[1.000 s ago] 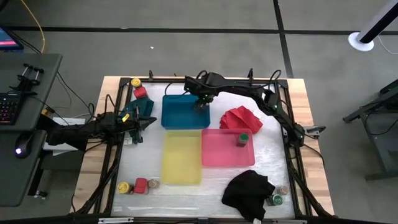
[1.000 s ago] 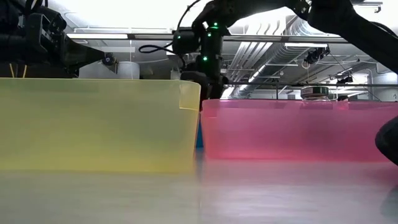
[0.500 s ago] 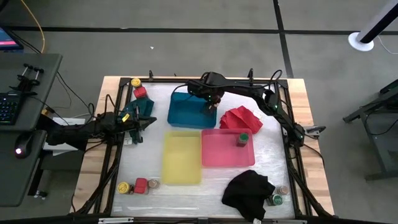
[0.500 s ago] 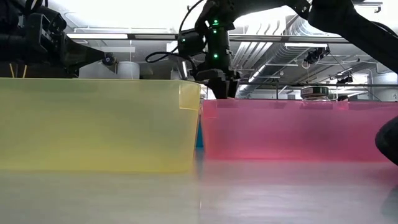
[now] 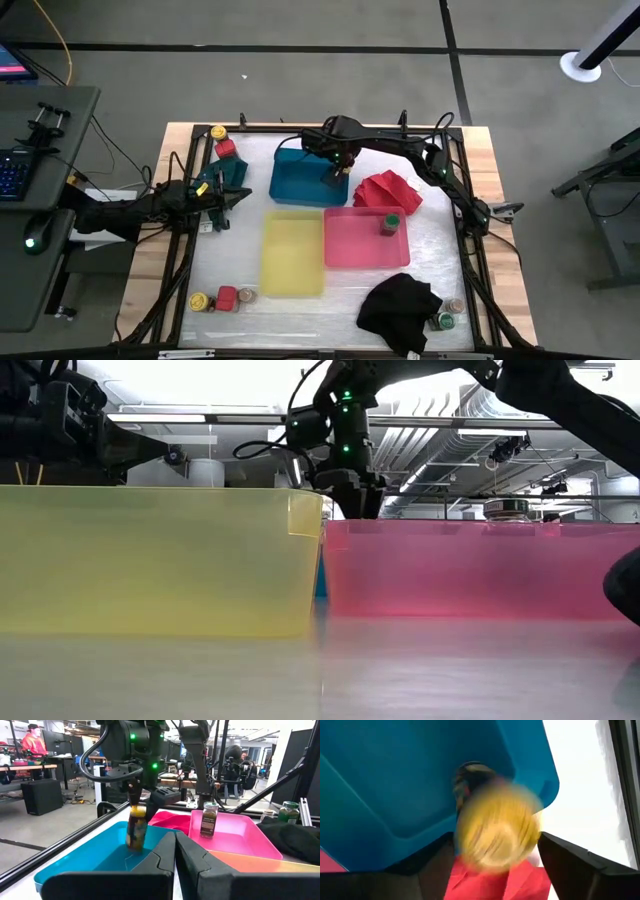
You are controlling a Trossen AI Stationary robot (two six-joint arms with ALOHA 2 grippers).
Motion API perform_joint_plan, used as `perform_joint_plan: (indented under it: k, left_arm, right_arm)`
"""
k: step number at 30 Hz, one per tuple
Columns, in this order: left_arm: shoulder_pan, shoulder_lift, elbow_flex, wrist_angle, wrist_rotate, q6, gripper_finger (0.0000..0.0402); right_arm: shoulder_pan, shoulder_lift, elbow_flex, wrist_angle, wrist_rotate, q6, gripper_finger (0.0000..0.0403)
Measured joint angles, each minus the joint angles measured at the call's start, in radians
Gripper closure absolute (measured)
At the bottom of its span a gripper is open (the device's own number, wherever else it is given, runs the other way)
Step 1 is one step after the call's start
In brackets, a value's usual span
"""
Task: Sort spices by type
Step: Put the yellow spice bottle into the blue bin, then put the red spice bottle into the yellow bin
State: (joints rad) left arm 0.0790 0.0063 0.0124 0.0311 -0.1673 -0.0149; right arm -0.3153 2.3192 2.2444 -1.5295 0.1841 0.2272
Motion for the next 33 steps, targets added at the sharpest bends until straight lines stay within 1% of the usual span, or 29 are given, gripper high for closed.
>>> perform_joint_plan:
  k: [3, 10, 12, 17, 19, 26, 30, 33]
  left_arm:
    - [0.0, 0.0, 0.0, 0.0, 0.0, 0.0, 0.0401]
    - [0.0, 0.0, 0.0, 0.0, 0.0, 0.0, 0.0402]
    - [0.0, 0.0, 0.0, 0.0, 0.0, 0.0, 0.0402]
    - [0.0, 0.0, 0.0, 0.0, 0.0, 0.0, 0.0402]
    - [0.0, 0.0, 0.0, 0.0, 0.0, 0.0, 0.0401]
    - [0.0, 0.0, 0.0, 0.0, 0.0, 0.0, 0.0401]
    - [0.0, 0.0, 0.0, 0.0, 0.0, 0.0, 0.0401]
    - [0.0, 0.0, 0.0, 0.0, 0.0, 0.0, 0.0401]
  right_arm:
    - [0.0, 0.0, 0.0, 0.011, 0.0, 0.0, 0.0111]
    - [0.0, 0.0, 0.0, 0.052, -0.003, -0.03, 0.0107]
    - [-0.002, 0.0, 0.001, 0.04, -0.005, -0.047, 0.0106]
    - [-0.005, -0.01, 0.054, -0.032, -0.013, -0.075, 0.0105]
    - [-0.005, -0.032, 0.061, -0.037, -0.022, -0.088, 0.0105]
    - [0.02, -0.142, 0.064, -0.042, -0.035, -0.06, 0.0105]
    - [0.067, -0.211, 0.064, -0.041, -0.031, -0.003, 0.0105]
    - [0.122, -0.246, 0.065, -0.042, 0.0, 0.05, 0.0105]
